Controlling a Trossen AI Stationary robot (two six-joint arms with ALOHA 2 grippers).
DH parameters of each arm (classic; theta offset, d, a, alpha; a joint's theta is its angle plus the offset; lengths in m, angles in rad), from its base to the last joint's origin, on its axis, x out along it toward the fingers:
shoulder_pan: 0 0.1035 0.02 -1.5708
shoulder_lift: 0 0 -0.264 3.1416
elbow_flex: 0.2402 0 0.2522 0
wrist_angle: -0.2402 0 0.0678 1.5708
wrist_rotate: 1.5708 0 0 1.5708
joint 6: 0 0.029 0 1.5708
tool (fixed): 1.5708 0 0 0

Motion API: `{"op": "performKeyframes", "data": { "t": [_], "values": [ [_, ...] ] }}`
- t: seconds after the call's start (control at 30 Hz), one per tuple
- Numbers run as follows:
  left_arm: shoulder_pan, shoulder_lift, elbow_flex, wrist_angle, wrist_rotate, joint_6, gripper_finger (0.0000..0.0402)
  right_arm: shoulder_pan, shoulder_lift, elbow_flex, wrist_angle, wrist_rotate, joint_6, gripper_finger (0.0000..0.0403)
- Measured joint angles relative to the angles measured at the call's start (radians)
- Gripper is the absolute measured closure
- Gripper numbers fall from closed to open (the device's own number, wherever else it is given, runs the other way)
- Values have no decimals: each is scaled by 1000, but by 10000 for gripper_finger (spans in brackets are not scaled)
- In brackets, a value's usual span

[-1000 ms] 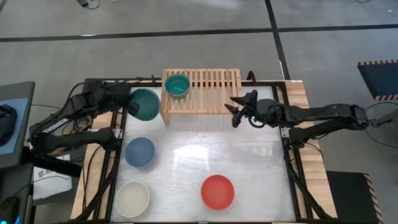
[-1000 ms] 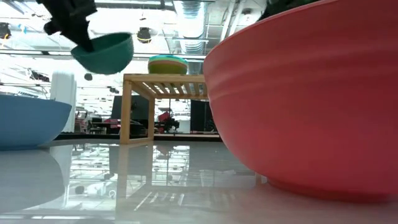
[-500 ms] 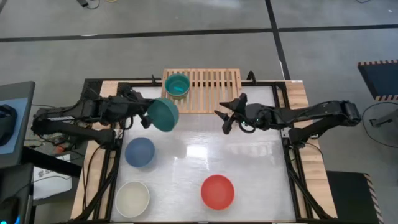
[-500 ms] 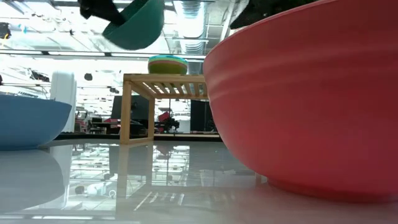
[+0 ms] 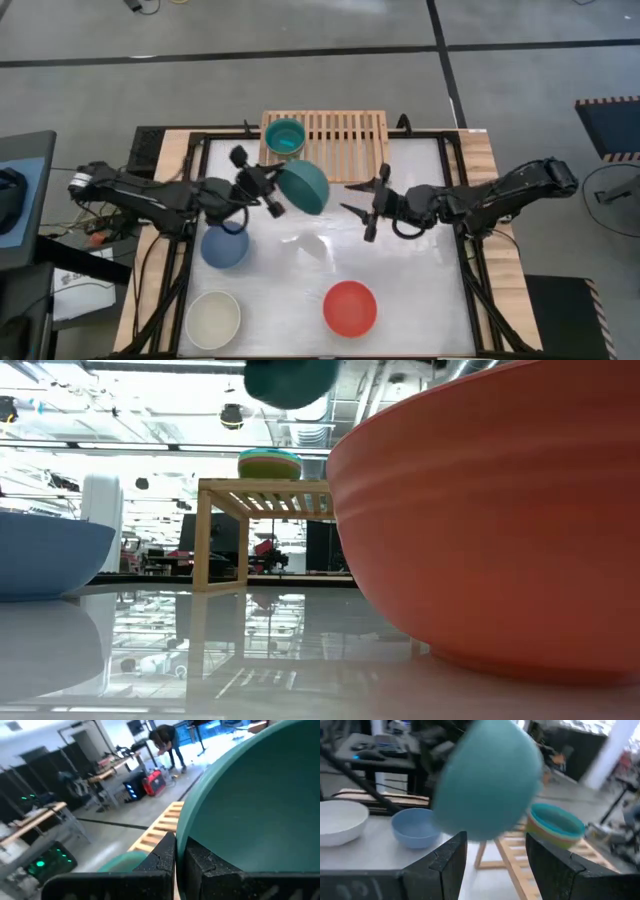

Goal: Place and stack bowls onto a shelf
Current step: Put the green bowl on the shelf

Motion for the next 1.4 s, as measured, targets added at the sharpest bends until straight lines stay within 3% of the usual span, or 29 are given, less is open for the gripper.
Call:
{"op": "performKeyframes", "data": {
  "t": [0.1,0.4,0.5,0.6,0.77,0.97,1.13,1.33,1.4],
  "values": [
    [0,71,0,120,-58,49,402,32,0,0,17,33,-56,175],
    [9,274,0,525,-227,275,402,91,0,-1,36,319,-209,175],
    [14,332,0,674,-239,345,402,100,0,-1,63,391,-258,175],
    [27,387,9,798,-232,386,402,90,0,-1,74,398,-306,175],
    [55,458,75,825,-230,415,401,55,23,-2,131,411,-419,175],
    [59,503,134,812,-197,410,401,-13,48,-2,208,555,-495,181],
    [57,503,141,787,-181,389,399,-52,47,-1,211,590,-442,232],
    [55,503,142,758,-136,351,368,-91,45,-1,223,624,-440,363],
    [54,503,142,758,-123,352,346,-115,45,1,214,606,-438,379]
  ]
}}
